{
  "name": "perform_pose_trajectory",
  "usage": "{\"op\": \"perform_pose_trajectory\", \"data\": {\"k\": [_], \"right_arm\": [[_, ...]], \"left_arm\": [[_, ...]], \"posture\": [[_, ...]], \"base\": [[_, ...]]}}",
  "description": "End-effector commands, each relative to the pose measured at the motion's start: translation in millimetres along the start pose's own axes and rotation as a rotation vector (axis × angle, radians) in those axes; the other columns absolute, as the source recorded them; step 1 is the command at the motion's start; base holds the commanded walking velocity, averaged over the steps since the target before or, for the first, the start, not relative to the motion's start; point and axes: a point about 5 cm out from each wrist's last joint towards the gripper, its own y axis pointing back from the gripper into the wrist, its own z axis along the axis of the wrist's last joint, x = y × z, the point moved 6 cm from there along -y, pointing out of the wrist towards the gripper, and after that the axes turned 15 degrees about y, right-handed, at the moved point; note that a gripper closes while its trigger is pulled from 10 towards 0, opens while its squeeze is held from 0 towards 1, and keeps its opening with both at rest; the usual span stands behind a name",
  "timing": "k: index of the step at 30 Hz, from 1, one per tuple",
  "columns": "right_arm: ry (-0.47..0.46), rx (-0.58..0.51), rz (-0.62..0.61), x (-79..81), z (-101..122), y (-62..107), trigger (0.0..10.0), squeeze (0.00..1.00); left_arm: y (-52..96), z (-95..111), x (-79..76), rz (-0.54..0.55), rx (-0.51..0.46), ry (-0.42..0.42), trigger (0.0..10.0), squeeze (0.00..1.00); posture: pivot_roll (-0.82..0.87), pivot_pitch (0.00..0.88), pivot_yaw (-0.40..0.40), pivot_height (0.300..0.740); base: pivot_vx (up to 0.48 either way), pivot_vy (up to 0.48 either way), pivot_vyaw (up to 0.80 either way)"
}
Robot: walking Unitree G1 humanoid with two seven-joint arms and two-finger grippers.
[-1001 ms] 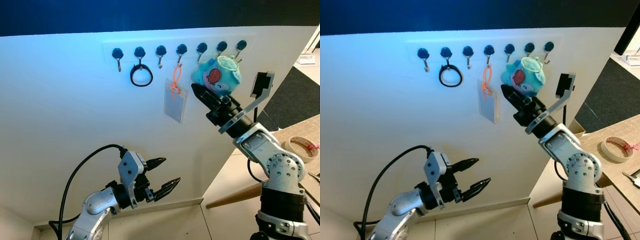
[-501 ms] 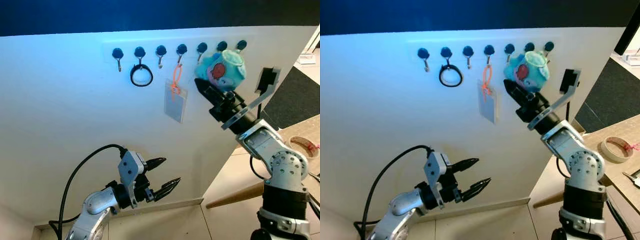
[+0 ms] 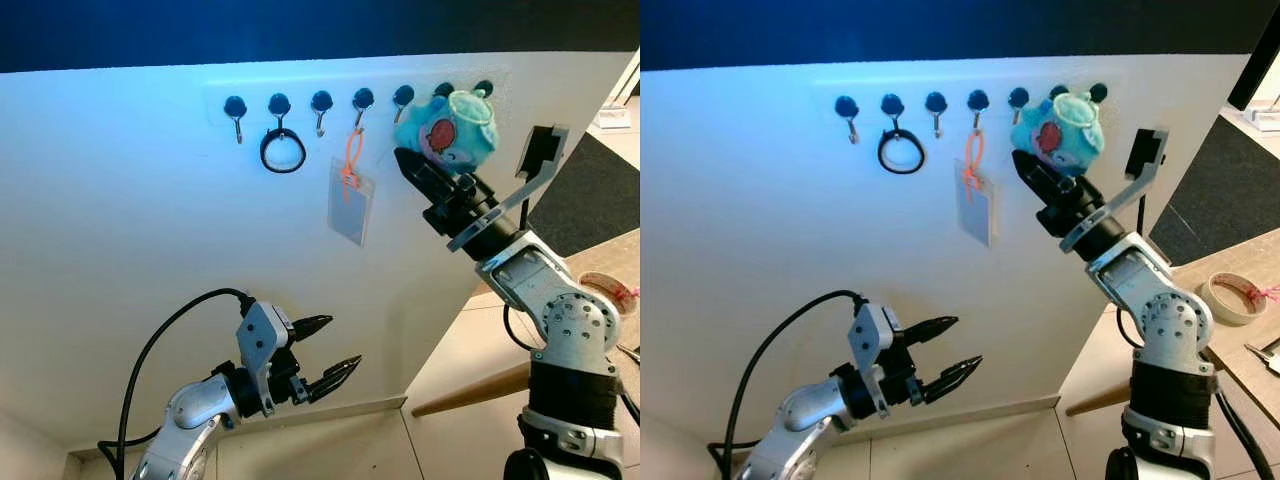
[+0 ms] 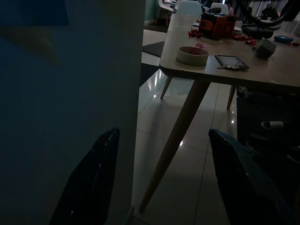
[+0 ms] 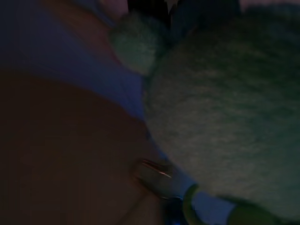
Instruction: Hang keys on a hook
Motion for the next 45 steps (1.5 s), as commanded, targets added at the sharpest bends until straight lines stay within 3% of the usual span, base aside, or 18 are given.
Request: {"op": "perform_pose_trajectory", "data": {"k": [1,11,24,26,28,29,30,32,34,36,38,39,40,41,42,43,44,45], "right_arm": [[-0.007,0.015,-0.038,-11.5,-7.8,5.7,10.0,0.0],[-0.035,0.051,-0.082,-24.1,-24.1,14.1,10.0,0.0],[-0.062,0.051,-0.1,-25.0,-28.7,13.6,10.0,0.0],[-0.025,0.161,-0.137,-29.6,-50.8,17.9,10.0,0.0],[0.116,0.491,-0.128,-28.3,-110.3,37.0,10.0,0.0],[0.149,0.594,-0.12,-28.0,-128.7,47.0,10.0,0.0],[0.149,0.594,-0.12,-28.0,-128.7,47.0,10.0,0.0],[0.173,0.743,-0.114,-26.2,-161.2,69.3,10.0,0.0],[0.17,0.772,-0.119,-26.5,-168.9,75.6,10.0,0.0],[0.159,0.816,-0.146,-30.6,-180.5,85.8,10.0,0.0],[0.172,0.929,-0.236,-47.4,-204.2,110.6,10.0,0.0],[0.172,0.929,-0.236,-47.4,-204.2,110.6,10.0,0.0],[0.257,1.056,-0.291,-62.0,-220.3,132.8,10.0,0.0],[0.474,1.272,-0.306,-81.6,-236.7,166.6,10.0,0.0],[0.474,1.272,-0.306,-81.6,-236.7,166.6,10.0,0.0],[0.681,1.448,-0.266,-96.4,-242.8,196.0,10.0,0.0],[0.681,1.448,-0.266,-96.4,-242.8,196.0,10.0,0.0],[0.761,1.572,-0.239,-104.1,-246.6,221.2,10.0,0.0]], "left_arm": [[1.0,-3.1,-1.3,-0.01,0.029,-0.014,10.0,0.0],[2.2,-3.3,-1.8,-0.011,0.033,-0.013,10.0,0.0],[1.7,-2.4,-2.1,-0.014,0.03,-0.018,10.0,0.0],[2.1,-2.6,-2.0,-0.014,0.031,-0.019,10.0,0.0],[2.6,-3.4,-2.2,-0.014,0.033,-0.018,10.0,0.0],[2.7,-3.7,-2.4,-0.014,0.034,-0.018,10.0,0.0],[2.7,-3.7,-2.4,-0.014,0.034,-0.018,10.0,0.0],[3.0,-5.0,-2.8,-0.015,0.039,-0.018,10.0,0.0],[3.1,-5.4,-2.9,-0.016,0.041,-0.018,10.0,0.0],[3.3,-5.4,-2.8,-0.015,0.042,-0.018,10.0,0.0],[4.0,-7.1,-2.3,-0.012,0.051,-0.018,10.0,0.0],[4.0,-7.1,-2.3,-0.012,0.051,-0.018,10.0,0.0],[4.7,-10.1,-2.1,-0.012,0.066,-0.021,10.0,0.0],[5.2,-13.5,-1.6,-0.011,0.082,-0.021,10.0,0.0],[5.2,-13.5,-1.6,-0.011,0.082,-0.021,10.0,0.0],[5.4,-16.1,-1.2,-0.011,0.096,-0.023,10.0,0.0],[5.4,-16.1,-1.2,-0.011,0.096,-0.023,10.0,0.0],[5.5,-18.4,-0.8,-0.011,0.111,-0.029,10.0,0.0]], "posture": [[0.07,0.111,-0.008,0.74],[0.07,0.114,-0.006,0.74],[0.07,0.097,-0.01,0.74],[0.07,0.098,-0.01,0.74],[0.06,0.095,-0.008,0.74],[0.06,0.095,-0.008,0.74],[0.06,0.095,-0.008,0.74],[0.07,0.095,-0.011,0.74],[0.07,0.095,-0.011,0.74],[0.07,0.098,-0.012,0.74],[0.06,0.099,-0.009,0.74],[0.06,0.099,-0.009,0.74],[0.06,0.1,-0.007,0.74],[0.06,0.1,-0.007,0.74],[0.06,0.1,-0.007,0.74],[0.06,0.101,-0.008,0.74],[0.06,0.101,-0.008,0.74],[0.07,0.1,-0.011,0.74]], "base": [[0.0,0.0,0.0],[0.0,0.0,0.0],[0.0,0.0,0.0],[0.0,0.0,0.0],[0.0,0.0,0.0],[0.0,0.0,0.0],[0.0,0.0,0.0],[0.0,0.0,0.0],[0.0,0.0,0.0],[0.0,0.0,0.0],[0.0,0.0,0.0],[0.0,0.0,0.0],[0.0,0.0,0.0],[0.0,0.0,0.0],[0.0,0.0,0.0],[0.0,0.0,0.0],[0.0,0.0,0.0],[0.0,0.0,0.0]]}}
